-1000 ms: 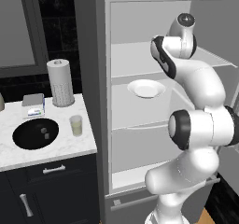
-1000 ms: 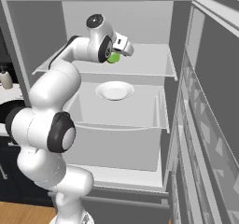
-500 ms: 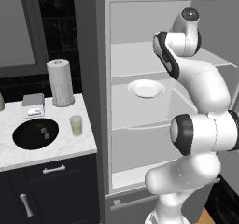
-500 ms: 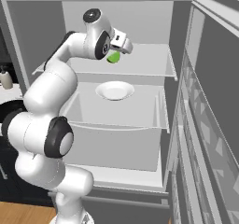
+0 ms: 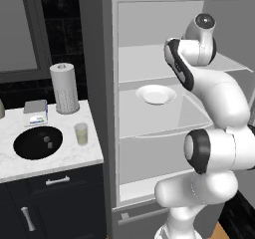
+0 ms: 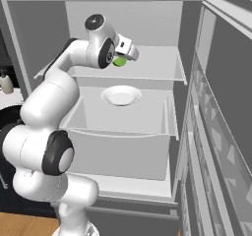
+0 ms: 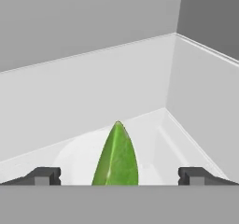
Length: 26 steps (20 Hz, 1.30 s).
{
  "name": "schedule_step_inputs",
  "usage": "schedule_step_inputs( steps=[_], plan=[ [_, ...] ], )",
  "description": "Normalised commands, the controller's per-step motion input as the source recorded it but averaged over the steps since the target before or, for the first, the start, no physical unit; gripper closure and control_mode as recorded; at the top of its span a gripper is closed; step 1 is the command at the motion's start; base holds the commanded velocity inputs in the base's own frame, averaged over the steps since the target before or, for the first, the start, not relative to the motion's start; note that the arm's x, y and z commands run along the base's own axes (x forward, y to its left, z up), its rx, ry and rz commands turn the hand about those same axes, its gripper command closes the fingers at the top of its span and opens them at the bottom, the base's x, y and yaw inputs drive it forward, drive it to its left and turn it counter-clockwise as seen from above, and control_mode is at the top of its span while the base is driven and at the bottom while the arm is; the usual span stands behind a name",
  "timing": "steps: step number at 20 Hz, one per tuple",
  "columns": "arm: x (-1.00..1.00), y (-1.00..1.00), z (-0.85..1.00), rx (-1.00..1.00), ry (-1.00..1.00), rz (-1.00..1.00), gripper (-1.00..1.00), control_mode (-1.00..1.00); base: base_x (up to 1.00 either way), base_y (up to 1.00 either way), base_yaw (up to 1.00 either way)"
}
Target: Grab a lemon wedge from the fridge and one ice cube from the ice bowl, and put them in the glass of lemonade.
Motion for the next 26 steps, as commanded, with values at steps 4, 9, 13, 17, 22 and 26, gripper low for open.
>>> schedule_step_inputs(
  steps=[4,9,13,17,22,26],
  plan=[
    [0.09,0.0,-0.12,0.0,0.0,0.0,-1.0,-1.0,0.0,0.0,0.0],
    [0.0,0.0,-0.34,0.0,0.01,0.0,-1.0,-1.0,0.0,0.0,0.0],
    [-0.02,0.0,-0.15,0.0,0.0,0.0,-1.0,-1.0,0.0,0.0,0.0],
    [0.1,0.05,-0.28,0.0,0.0,0.0,-1.0,-1.0,0.0,0.0,0.0],
    [0.19,0.07,-0.34,0.0,0.0,0.0,-1.0,-1.0,0.0,0.0,0.0],
    [0.0,0.02,-0.05,0.0,0.03,0.0,-1.0,-1.0,0.0,0.0,0.0]
  ],
)
